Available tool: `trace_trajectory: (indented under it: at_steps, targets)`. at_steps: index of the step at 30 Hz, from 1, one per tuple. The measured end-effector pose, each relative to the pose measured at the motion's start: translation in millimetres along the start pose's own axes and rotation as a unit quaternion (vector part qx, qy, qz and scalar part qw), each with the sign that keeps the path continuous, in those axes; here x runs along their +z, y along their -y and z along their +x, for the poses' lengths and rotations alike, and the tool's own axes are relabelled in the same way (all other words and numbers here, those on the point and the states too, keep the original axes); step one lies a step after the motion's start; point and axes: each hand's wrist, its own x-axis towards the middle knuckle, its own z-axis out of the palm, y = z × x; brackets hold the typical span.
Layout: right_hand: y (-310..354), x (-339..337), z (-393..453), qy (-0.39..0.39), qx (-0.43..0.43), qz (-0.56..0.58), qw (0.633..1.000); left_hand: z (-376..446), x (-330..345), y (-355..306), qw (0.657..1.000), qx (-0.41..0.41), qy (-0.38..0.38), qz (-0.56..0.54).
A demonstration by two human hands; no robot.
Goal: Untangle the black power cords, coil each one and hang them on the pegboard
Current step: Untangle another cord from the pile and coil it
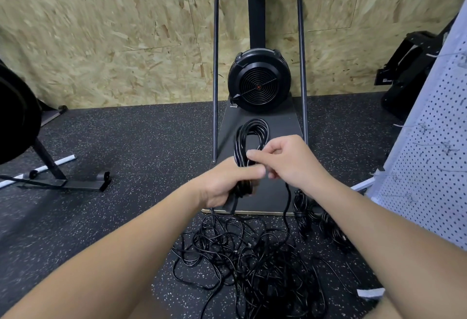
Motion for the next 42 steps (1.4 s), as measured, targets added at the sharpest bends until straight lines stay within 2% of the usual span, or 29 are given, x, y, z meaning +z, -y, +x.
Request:
trace_trajectory:
  at_steps: [2,5,7,9,11,14,15,20,23,26,32,34,36,40,42]
  targets:
    - [-5,1,1,-0.004,0.010,-0.031,0.999,1,7,1,0.999,0.019,0.002,0.051]
    - [-14,-1,7,-0.006,0.039,0.015,0.999,4,5,3,0.998,0.017,-0.056,0.009]
    - [-21,-4,10,0.025,0.065,0.026,0.997,8,-4,6,0.997,0.022,-0.077,-0.016]
    - [-30,-8,11,0.068,0.095,-0.021,0.993,9,-10,6,0.995,0.023,-0.092,-0.016]
    - [-41,-12,13,0.134,0.120,-0.021,0.984,10,-13,6,0.993,0.024,-0.110,-0.022]
    - [-57,-16,10,0.261,0.135,-0.072,0.953,11,-16,6,0.990,0.038,-0.126,-0.059]
    - [-61,-15,9,0.275,0.131,-0.094,0.948,12,-18,5,0.987,0.046,-0.134,-0.070]
    - [-54,-12,12,0.180,0.139,-0.002,0.974,12,-25,-1,0.970,0.079,-0.216,-0.081]
    - [-30,-15,12,0.088,0.096,0.013,0.991,9,-30,-1,0.969,0.059,-0.240,-0.020]
    - [-2,-13,6,0.011,0.030,0.053,0.998,7,-28,5,0.979,0.043,-0.200,0.025]
    - [25,-9,-2,-0.067,-0.020,0.086,0.994,2,0,-1,0.997,0.055,-0.061,-0.002]
    - [23,-8,-1,-0.126,-0.075,-0.003,0.989,0,10,0,0.998,0.043,-0.046,-0.012]
    - [21,-9,-1,-0.179,-0.129,-0.128,0.967,0,13,2,0.998,0.039,-0.056,-0.014]
    - [13,-11,3,-0.191,-0.123,-0.242,0.943,3,15,4,0.995,0.052,-0.074,0.036]
    - [8,-9,5,-0.181,-0.116,-0.261,0.941,4,18,7,0.993,0.064,-0.065,0.076]
